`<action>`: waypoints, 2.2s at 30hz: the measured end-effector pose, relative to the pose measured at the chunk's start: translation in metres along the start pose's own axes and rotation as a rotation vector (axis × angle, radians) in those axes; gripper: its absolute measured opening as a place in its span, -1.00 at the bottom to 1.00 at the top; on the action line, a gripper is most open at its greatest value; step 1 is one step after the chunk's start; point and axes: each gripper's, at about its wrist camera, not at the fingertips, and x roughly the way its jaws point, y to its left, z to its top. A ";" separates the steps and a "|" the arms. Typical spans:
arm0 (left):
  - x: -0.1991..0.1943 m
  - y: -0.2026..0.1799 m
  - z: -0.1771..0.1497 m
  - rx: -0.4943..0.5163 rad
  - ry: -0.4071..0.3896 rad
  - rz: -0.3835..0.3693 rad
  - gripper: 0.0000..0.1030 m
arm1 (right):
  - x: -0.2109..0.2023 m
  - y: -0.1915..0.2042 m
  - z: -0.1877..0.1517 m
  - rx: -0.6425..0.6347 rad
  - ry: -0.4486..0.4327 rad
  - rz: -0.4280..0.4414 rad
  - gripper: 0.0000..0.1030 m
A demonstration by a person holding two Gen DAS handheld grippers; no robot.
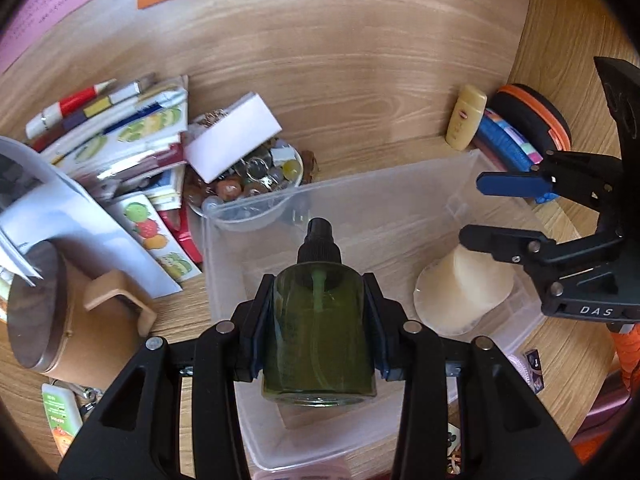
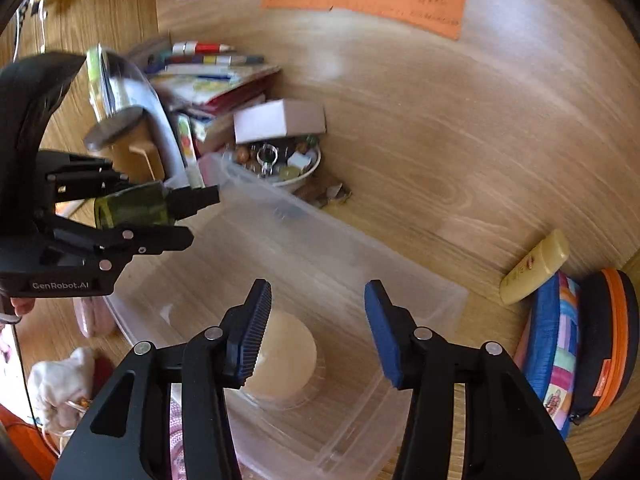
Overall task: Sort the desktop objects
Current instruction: 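Carry the green bottle and cream cup into the clear bin with both grippers, then open both grippers to release the bottle and cup in the bin, then withdraw both grippers from the bin toward the remaining desk items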
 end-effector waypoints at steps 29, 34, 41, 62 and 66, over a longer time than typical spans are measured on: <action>0.028 -0.032 -0.006 0.101 0.071 0.085 -0.15 | -0.007 0.023 -0.012 -0.084 -0.038 -0.056 0.49; 0.012 -0.038 -0.002 0.112 0.037 0.117 0.12 | -0.017 0.024 -0.012 -0.081 -0.050 -0.071 0.51; -0.017 -0.048 -0.002 0.125 -0.031 0.164 0.46 | -0.033 0.025 -0.015 -0.078 -0.070 -0.091 0.54; -0.090 -0.040 -0.031 0.040 -0.144 0.250 0.87 | -0.101 0.036 -0.041 -0.066 -0.172 -0.148 0.59; -0.100 -0.035 -0.044 0.017 -0.150 0.262 0.87 | -0.112 0.034 -0.051 -0.050 -0.191 -0.162 0.70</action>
